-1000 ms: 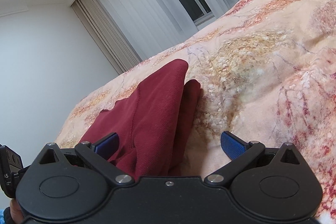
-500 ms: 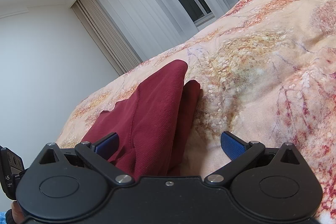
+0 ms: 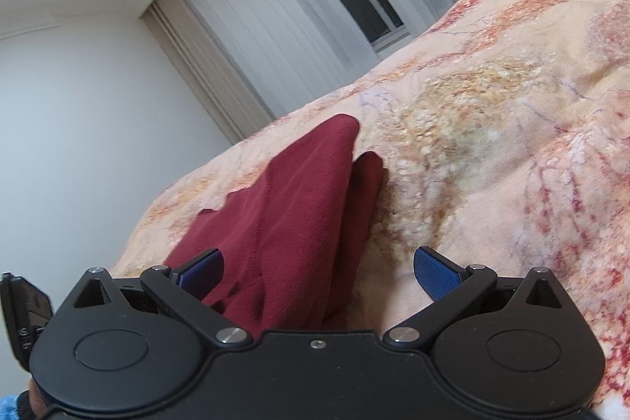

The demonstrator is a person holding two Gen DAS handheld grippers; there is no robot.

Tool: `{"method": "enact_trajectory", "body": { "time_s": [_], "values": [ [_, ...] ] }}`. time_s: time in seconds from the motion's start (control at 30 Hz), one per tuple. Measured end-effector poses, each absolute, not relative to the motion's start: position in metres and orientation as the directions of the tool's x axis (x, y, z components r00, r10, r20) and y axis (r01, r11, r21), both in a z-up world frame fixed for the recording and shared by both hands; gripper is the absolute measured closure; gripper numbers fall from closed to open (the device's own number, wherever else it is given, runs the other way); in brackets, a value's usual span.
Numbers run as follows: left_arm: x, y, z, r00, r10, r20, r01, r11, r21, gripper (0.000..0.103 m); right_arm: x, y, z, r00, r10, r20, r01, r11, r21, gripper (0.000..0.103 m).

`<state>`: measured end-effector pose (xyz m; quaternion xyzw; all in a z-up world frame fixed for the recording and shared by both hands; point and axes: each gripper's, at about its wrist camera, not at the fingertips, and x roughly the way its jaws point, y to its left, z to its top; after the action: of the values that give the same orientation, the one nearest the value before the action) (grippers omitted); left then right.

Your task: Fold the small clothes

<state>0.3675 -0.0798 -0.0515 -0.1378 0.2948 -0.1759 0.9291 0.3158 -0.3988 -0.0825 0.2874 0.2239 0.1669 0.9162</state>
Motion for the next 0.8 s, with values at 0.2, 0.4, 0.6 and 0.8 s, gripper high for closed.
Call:
{"method": "enact_trajectory", "body": {
  "time_s": [0.2, 0.4, 0.6, 0.8],
  "values": [
    [0.367, -0.079, -0.052, 0.765, -0.412, -0.495, 0.246, 0.897, -0.367, 0.000, 0.315, -0.402, -0.084, 0.834, 0.468, -0.291, -0.196, 0.746, 0.637, 0.005],
    [0.367, -0.079, -0.052, 0.765, -0.413, -0.494, 0.246, 0.897, -0.368, 0.000, 0.313, -0.406, -0.087, 0.838, 0.455, -0.301, -0.164, 0.736, 0.656, 0.040],
    [0.367, -0.078, -0.052, 0.761, -0.419, -0.496, 0.247, 0.893, -0.375, 0.001, 0.317, -0.404, -0.090, 0.814, 0.492, -0.307, -0.181, 0.719, 0.671, 0.047],
    [0.376, -0.083, -0.034, 0.691, -0.443, -0.571, 0.243, 0.887, -0.393, 0.014, 0.315, -0.405, -0.092, 0.817, 0.489, -0.306, -0.178, 0.718, 0.672, 0.059]
  ]
}}
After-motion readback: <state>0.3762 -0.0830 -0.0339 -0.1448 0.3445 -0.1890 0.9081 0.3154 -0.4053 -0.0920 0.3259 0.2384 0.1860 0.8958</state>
